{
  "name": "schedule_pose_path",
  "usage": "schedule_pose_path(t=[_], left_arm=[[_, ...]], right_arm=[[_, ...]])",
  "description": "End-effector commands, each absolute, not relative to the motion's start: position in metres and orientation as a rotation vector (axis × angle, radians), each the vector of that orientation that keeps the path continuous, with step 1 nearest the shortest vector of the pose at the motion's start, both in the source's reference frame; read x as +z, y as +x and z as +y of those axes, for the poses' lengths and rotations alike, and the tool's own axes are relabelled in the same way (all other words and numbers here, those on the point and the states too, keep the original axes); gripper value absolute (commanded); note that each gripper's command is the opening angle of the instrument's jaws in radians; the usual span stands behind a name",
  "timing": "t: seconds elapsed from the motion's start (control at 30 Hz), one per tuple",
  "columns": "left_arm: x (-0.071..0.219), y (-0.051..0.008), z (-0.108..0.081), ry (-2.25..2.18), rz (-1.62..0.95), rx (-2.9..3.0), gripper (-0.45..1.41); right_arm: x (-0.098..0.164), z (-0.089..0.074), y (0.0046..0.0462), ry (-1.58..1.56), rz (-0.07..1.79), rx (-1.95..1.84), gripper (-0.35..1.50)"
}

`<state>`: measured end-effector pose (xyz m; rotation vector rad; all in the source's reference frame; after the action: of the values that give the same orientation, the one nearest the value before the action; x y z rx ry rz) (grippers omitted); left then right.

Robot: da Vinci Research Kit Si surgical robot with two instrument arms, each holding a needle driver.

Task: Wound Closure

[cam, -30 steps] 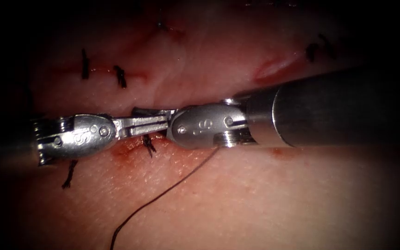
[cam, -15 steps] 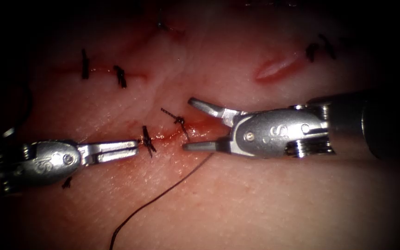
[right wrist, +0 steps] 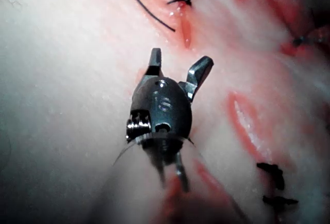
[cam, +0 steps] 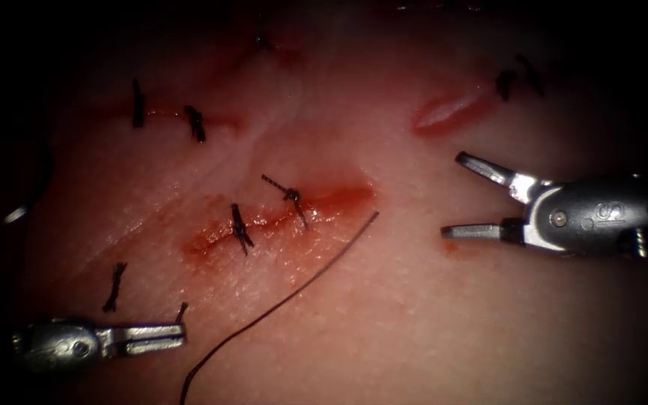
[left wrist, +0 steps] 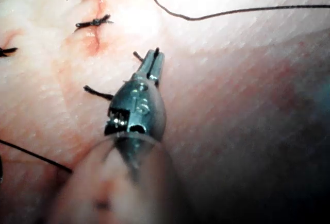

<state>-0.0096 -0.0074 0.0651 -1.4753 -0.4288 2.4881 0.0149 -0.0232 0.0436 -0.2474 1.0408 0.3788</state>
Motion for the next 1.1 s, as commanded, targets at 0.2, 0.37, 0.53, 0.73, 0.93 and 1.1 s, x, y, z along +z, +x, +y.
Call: schedule_pose_path(t=[0.2,0.37,0.53,0.73,0.93,1.1], left_arm=[[0.067,-0.0082,-0.009,-1.094,-0.65,2.556,0.54],[0.064,-0.0062,-0.011,-0.967,-0.689,2.593,0.83],[0.06,-0.0055,-0.012,-0.922,-0.717,2.659,0.93],[0.053,-0.0072,-0.011,-1.13,-0.639,2.692,0.89],[0.047,-0.0093,-0.005,-1.397,-0.49,2.538,0.88],[0.047,-0.0103,0.001,-1.533,-0.285,2.38,0.88]], right_arm=[[0.044,-0.024,0.017,-0.232,1.052,0.372,1.48],[0.044,-0.024,0.0171,-0.217,1.046,0.366,1.48],[0.044,-0.024,0.0171,-0.206,1.048,0.367,1.48],[0.044,-0.023,0.0171,-0.196,1.054,0.368,1.48],[0.044,-0.023,0.0172,-0.184,1.049,0.368,1.48],[0.044,-0.024,0.0174,-0.184,1.051,0.373,1.48]])
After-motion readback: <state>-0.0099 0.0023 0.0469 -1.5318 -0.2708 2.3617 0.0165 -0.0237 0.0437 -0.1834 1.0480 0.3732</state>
